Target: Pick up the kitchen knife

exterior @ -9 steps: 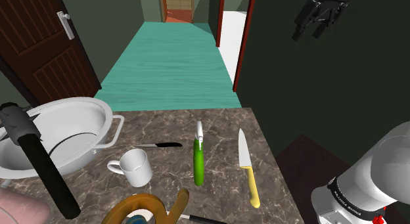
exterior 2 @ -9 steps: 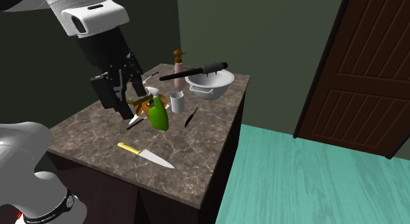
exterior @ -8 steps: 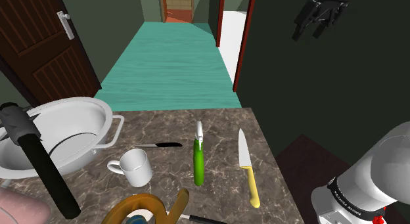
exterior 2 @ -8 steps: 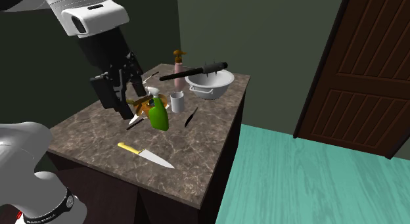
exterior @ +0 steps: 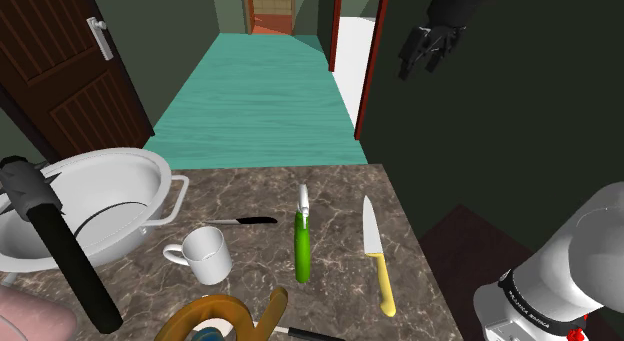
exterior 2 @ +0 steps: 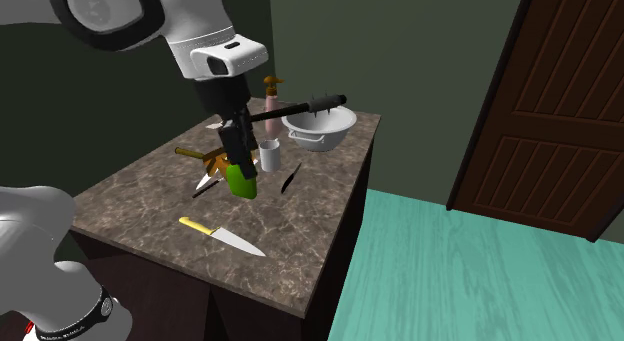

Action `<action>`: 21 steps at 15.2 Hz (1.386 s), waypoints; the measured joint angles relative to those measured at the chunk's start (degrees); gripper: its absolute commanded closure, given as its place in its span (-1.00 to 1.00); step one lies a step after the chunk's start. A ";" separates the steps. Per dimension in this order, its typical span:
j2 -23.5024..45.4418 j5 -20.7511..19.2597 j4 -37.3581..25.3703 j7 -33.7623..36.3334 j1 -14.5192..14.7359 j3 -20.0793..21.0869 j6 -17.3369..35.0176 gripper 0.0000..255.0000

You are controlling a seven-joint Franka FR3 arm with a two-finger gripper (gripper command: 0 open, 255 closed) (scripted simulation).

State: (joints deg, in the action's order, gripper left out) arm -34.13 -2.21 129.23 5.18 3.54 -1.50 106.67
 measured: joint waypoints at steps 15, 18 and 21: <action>23.11 0.84 -6.44 -5.96 7.81 6.40 14.20 -1.00; 27.54 0.41 -8.86 -6.86 9.20 7.88 15.66 -1.00; 32.13 -0.31 -10.88 -7.74 10.53 9.29 17.67 -1.00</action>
State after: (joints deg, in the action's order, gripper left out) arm -2.00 -2.52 118.35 -2.56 14.06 7.79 124.34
